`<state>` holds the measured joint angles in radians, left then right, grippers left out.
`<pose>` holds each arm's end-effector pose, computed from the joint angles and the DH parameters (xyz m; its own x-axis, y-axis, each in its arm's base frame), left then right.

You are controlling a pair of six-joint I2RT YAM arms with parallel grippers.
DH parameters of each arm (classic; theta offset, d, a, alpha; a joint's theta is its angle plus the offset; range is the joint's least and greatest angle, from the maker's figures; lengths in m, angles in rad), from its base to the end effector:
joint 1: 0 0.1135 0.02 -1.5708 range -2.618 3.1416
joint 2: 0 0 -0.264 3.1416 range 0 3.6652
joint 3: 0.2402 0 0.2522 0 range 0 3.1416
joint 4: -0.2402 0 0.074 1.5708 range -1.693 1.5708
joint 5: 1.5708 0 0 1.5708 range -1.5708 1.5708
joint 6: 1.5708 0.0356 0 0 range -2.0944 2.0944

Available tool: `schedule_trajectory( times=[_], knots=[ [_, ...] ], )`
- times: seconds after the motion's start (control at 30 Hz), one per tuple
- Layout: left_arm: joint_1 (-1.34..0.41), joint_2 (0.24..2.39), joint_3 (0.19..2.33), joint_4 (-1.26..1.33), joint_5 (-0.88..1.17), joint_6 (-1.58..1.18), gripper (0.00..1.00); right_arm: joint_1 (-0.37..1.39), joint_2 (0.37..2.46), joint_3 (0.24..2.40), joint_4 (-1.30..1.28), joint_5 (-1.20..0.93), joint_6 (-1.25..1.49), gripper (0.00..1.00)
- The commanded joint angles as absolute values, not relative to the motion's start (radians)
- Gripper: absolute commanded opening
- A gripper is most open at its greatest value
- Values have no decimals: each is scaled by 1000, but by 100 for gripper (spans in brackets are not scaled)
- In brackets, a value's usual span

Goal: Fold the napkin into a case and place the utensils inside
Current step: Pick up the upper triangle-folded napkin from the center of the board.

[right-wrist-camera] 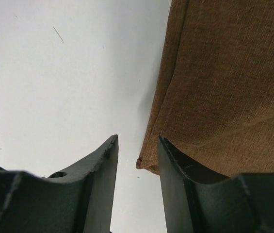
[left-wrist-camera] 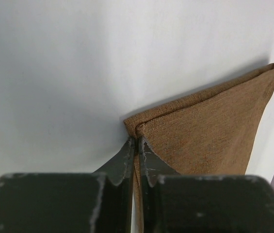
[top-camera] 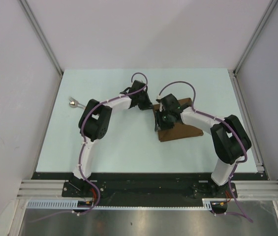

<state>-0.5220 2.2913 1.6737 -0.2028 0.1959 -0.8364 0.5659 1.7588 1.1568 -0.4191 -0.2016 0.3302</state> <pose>0.4325 -0.2568 0.1393 -0.8733 -0.3376 -0.3513 -0.0657 0.7961 -0.6016 0.3018 0.2002 0.1907 -0.8798 -0.1825 -0.4389 -0.3471 0.8775 0.3309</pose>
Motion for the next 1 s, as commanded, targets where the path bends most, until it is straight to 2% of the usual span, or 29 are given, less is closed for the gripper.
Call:
schedule_trajectory(
  times=[0.0,0.17,0.53,0.8,0.97],
  knots=[
    [-517,2289,1667,-190,227,-825,6,620,1760,1207,-495,-65,304,43],
    [-515,2286,1672,-192,235,-821,0,655,1787,1223,-538,-15,295,43],
    [-515,2286,1678,-183,256,-830,0,725,1867,1253,-623,184,291,42],
    [-505,2289,1678,-180,261,-833,1,775,1904,1247,-650,248,317,41],
    [-500,2286,1678,-181,267,-824,2,801,1960,1253,-683,330,339,33]
  ],
)
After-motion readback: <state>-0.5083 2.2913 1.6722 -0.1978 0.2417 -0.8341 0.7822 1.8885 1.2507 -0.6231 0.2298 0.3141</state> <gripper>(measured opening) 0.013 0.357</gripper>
